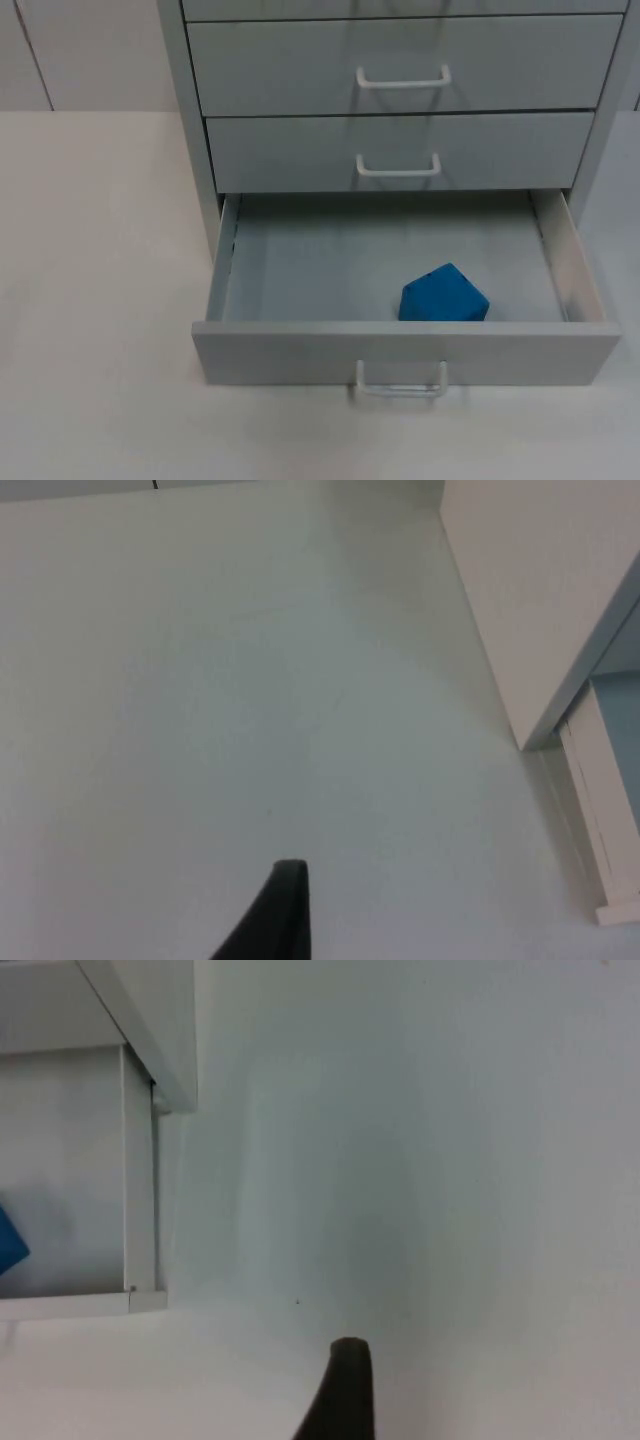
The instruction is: Open the drawer with the left hand, place the block into the drawer with the right hand, then close the drawer with the left hand.
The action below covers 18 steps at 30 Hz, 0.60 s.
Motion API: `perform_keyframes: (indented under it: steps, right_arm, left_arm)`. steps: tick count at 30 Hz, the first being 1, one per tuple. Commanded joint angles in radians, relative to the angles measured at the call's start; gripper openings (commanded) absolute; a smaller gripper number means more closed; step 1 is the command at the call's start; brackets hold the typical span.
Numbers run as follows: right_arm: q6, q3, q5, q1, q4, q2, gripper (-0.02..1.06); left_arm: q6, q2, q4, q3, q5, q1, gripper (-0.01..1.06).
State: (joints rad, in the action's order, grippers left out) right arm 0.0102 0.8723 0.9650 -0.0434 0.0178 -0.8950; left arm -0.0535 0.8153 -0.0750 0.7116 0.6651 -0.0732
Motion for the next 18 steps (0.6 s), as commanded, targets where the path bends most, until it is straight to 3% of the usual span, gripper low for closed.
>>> perform_keyframes:
  steps: [1, 11, 14, 16, 18]
  right_arm:
    - [-0.010, 0.002, -0.017, -0.006, 0.003, 0.000, 0.71]
    - [-0.010, 0.002, -0.075, -0.002, -0.005, 0.000, 0.71]
    - [-0.056, -0.028, -0.107, -0.002, -0.005, 0.000, 0.72]
    - [-0.056, -0.044, -0.123, -0.002, -0.005, -0.004, 0.73]
    - [-0.056, -0.057, -0.123, -0.002, -0.018, -0.011, 0.83]
  left_arm:
    - [-0.002, -0.006, -0.014, -0.005, -0.013, 0.004, 1.05]
    - [-0.002, -0.006, -0.021, -0.005, -0.029, 0.004, 1.05]
    - [-0.002, -0.006, -0.021, -0.005, -0.035, 0.004, 1.05]
    - [-0.002, -0.006, -0.021, -0.005, -0.035, 0.004, 1.05]
    - [-0.002, -0.006, -0.021, -0.005, -0.035, 0.004, 1.05]
